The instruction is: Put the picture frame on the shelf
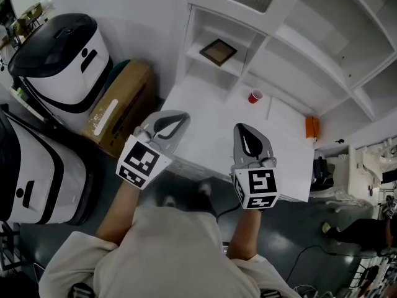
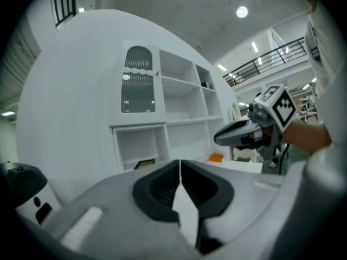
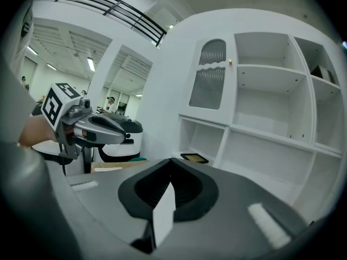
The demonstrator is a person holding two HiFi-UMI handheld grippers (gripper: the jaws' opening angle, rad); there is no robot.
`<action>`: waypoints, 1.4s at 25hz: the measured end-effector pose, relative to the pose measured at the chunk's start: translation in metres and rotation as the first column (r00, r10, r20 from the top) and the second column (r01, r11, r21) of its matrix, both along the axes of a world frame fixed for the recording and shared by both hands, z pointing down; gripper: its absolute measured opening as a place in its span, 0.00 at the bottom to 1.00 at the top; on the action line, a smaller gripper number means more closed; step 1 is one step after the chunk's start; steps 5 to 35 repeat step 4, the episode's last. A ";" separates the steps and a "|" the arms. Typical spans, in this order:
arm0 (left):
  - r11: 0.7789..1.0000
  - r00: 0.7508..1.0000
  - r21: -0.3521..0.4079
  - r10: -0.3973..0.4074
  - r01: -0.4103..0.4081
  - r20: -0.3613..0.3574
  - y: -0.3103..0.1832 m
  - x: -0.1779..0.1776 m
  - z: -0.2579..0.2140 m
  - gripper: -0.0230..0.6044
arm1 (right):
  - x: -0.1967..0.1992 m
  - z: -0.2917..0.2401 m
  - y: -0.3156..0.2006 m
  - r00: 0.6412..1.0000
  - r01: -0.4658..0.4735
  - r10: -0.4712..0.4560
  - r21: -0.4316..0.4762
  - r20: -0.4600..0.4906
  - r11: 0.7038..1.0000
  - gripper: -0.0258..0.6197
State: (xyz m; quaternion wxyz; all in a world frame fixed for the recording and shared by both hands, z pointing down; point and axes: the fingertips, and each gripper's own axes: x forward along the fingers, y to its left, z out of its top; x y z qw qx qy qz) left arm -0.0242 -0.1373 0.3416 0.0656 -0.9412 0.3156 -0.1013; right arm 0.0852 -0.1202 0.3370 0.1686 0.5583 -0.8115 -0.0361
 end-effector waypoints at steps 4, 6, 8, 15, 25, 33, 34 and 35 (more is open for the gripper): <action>1.000 1.000 -0.002 -0.004 0.004 0.002 -0.006 0.000 0.001 0.05 | 0.001 0.004 -0.006 1.000 -0.003 0.003 -0.008 -0.009 1.000 0.05; 1.000 1.000 -0.002 -0.004 0.004 0.002 -0.006 0.000 0.001 0.05 | 0.001 0.004 -0.006 1.000 -0.003 0.003 -0.008 -0.009 1.000 0.05; 1.000 1.000 -0.002 -0.004 0.004 0.002 -0.006 0.000 0.001 0.05 | 0.001 0.004 -0.006 1.000 -0.003 0.003 -0.008 -0.009 1.000 0.05; 1.000 1.000 -0.002 -0.004 0.004 0.002 -0.006 0.000 0.001 0.05 | 0.001 0.004 -0.006 1.000 -0.003 0.003 -0.008 -0.009 1.000 0.05; 1.000 1.000 -0.002 -0.004 0.004 0.002 -0.006 0.000 0.001 0.05 | 0.001 0.004 -0.006 1.000 -0.003 0.003 -0.008 -0.009 1.000 0.05; 1.000 1.000 -0.002 -0.004 0.004 0.002 -0.006 0.000 0.001 0.05 | 0.001 0.004 -0.006 1.000 -0.003 0.003 -0.008 -0.009 1.000 0.05; 1.000 1.000 -0.002 -0.004 0.004 0.002 -0.006 0.000 0.001 0.05 | 0.001 0.004 -0.006 1.000 -0.003 0.003 -0.008 -0.009 1.000 0.05; 1.000 1.000 -0.002 -0.004 0.004 0.002 -0.006 0.000 0.001 0.05 | 0.001 0.004 -0.006 1.000 -0.003 0.003 -0.008 -0.009 1.000 0.05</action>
